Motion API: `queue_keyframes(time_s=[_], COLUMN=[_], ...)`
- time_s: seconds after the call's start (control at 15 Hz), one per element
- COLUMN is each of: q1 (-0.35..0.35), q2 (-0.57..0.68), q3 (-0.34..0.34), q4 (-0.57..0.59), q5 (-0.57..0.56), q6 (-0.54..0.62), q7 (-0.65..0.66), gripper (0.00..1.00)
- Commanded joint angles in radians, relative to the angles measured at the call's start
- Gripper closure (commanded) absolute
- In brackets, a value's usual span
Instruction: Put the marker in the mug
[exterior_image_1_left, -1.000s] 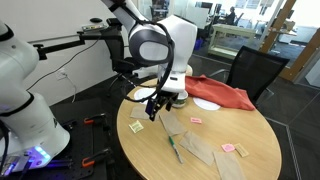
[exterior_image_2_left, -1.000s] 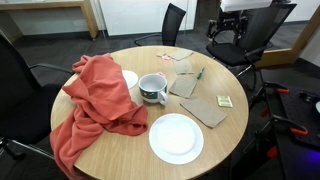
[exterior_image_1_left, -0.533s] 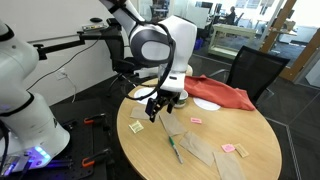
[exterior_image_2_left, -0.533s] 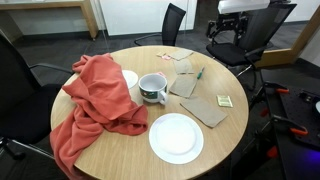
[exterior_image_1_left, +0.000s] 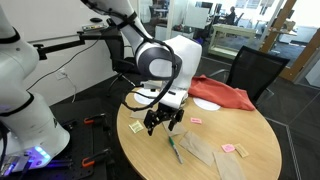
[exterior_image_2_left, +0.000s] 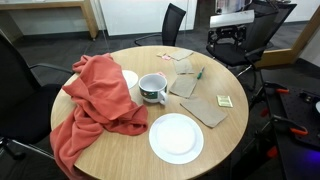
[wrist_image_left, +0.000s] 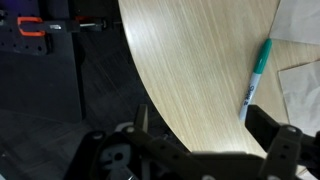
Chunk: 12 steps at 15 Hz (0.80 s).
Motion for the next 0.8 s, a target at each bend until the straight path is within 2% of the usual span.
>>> queue_keyframes(time_s=[0.0,0.27,0.73], q1=[0.011,0.024,0.06], q2=[0.079,0.156,0.275], q3=[-0.023,-0.048,-0.096], q4=[0.036,0.072,0.164], q5=[0.017,0.028,0.027], q6=[0.082,0.163,0.223], q7=[0.061,0.116,0.176], gripper=[0.0,0.0,0.0])
